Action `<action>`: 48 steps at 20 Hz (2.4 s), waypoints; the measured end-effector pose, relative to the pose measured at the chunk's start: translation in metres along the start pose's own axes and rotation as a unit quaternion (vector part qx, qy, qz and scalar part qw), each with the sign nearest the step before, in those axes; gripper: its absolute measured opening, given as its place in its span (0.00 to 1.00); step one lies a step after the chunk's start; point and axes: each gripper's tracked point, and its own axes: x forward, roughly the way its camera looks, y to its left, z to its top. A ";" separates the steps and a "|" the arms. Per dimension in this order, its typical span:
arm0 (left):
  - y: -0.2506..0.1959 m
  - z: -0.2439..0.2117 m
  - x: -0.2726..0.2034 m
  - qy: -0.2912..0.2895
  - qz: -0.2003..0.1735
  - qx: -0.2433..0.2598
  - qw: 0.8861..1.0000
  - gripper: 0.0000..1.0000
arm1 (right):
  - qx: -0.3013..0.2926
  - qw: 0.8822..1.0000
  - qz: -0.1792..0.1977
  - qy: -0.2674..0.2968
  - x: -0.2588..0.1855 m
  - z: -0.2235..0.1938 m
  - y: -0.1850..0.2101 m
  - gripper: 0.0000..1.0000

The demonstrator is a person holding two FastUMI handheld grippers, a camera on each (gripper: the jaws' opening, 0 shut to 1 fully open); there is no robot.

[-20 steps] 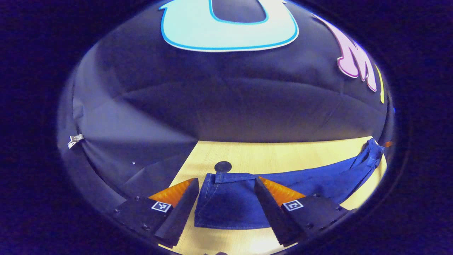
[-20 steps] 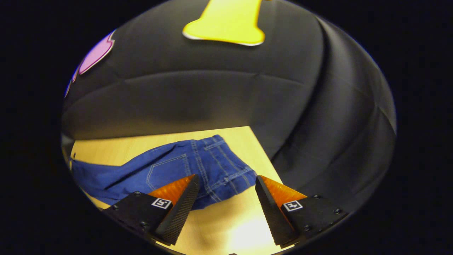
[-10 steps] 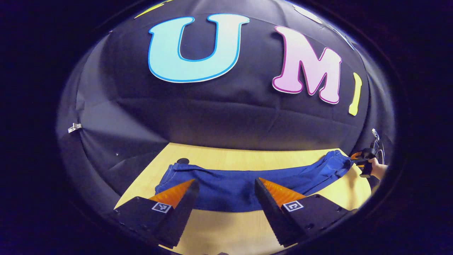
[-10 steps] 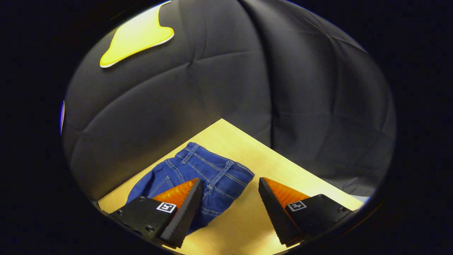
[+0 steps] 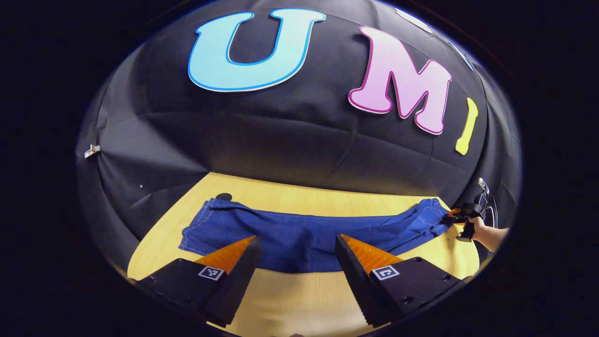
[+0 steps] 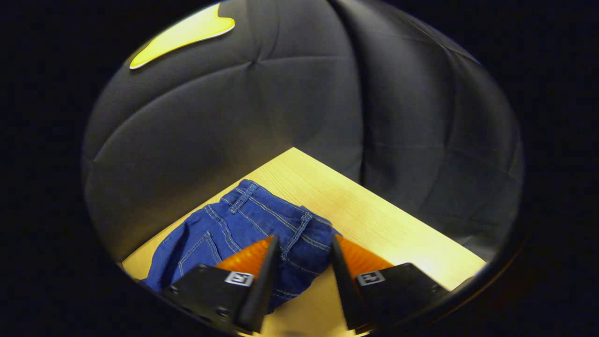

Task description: Grasp the waist and the cuffs of the jeans and fold them to make the two legs overlap; first hold the waist and fold one-third of the jeans toward the cuffs, then hold the cuffs and fold the remaining one-third in the same direction to finish folding.

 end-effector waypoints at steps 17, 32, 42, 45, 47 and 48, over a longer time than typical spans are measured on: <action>0.006 -0.040 -0.024 0.011 -0.019 -0.052 0.998 0.99 | -0.262 0.901 0.219 -0.269 -0.138 0.004 0.071 0.10; 0.091 -0.086 -0.031 -0.010 0.028 -0.167 0.986 0.97 | -0.444 0.812 0.343 -0.162 -0.063 -0.069 0.048 0.10; 0.223 -0.051 0.016 -0.055 0.142 -0.119 0.981 0.97 | -0.391 0.830 0.392 -0.067 -0.097 -0.121 0.036 0.98; 0.261 -0.041 0.068 -0.034 0.145 -0.124 0.981 0.96 | -0.362 0.850 0.379 -0.059 -0.108 -0.105 0.009 0.98; 0.286 -0.047 0.101 -0.004 0.170 -0.134 0.976 0.96 | -0.342 0.863 0.370 -0.053 -0.111 -0.096 -0.005 0.98; 0.293 -0.052 0.111 0.010 0.180 -0.135 0.974 0.97 | -0.334 0.867 0.367 -0.049 -0.112 -0.094 -0.008 0.97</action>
